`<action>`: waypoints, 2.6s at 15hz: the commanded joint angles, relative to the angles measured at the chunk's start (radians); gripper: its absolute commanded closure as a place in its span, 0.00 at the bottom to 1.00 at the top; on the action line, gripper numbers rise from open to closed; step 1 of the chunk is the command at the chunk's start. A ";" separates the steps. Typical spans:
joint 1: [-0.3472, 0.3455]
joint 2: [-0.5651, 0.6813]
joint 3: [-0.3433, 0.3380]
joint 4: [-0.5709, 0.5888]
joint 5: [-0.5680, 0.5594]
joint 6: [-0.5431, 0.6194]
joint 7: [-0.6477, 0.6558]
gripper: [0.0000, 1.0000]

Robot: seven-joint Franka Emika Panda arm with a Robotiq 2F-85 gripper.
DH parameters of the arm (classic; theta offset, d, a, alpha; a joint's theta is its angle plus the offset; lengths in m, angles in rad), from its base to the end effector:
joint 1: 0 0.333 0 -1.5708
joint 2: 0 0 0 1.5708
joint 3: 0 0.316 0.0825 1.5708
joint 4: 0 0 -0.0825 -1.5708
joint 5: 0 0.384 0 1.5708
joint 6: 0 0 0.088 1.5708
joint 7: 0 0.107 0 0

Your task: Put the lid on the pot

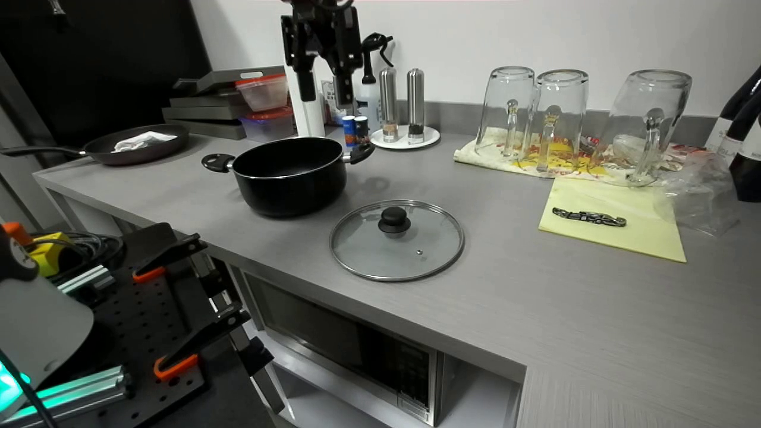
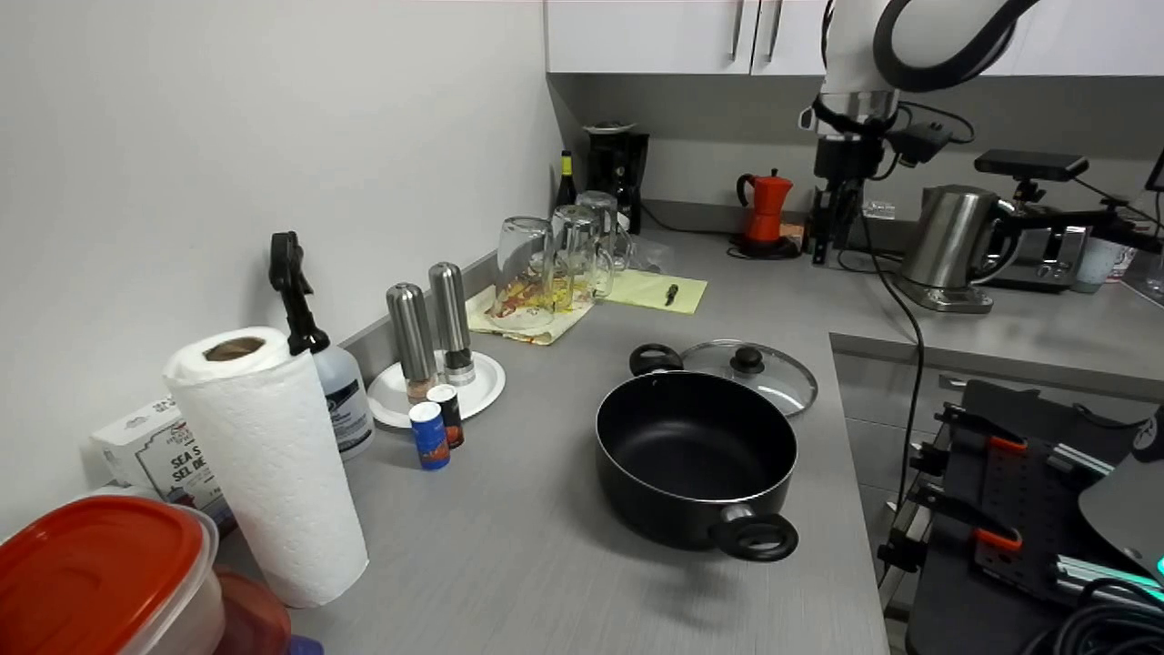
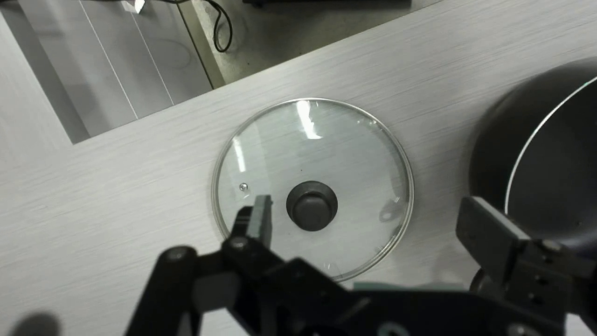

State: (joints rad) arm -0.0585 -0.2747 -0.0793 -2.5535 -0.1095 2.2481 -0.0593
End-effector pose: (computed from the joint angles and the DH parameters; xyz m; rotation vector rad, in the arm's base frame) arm 0.4195 -0.0607 0.3625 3.0816 -0.0080 -0.0565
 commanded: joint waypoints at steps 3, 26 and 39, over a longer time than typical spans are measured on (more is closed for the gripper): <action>-0.002 0.217 -0.008 0.052 0.048 0.214 -0.015 0.00; -0.070 0.713 0.036 0.313 0.137 0.395 -0.028 0.00; -0.091 0.733 0.052 0.309 0.142 0.394 -0.033 0.00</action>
State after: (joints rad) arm -0.1357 0.4472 -0.0422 -2.2522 -0.0024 2.6278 -0.0601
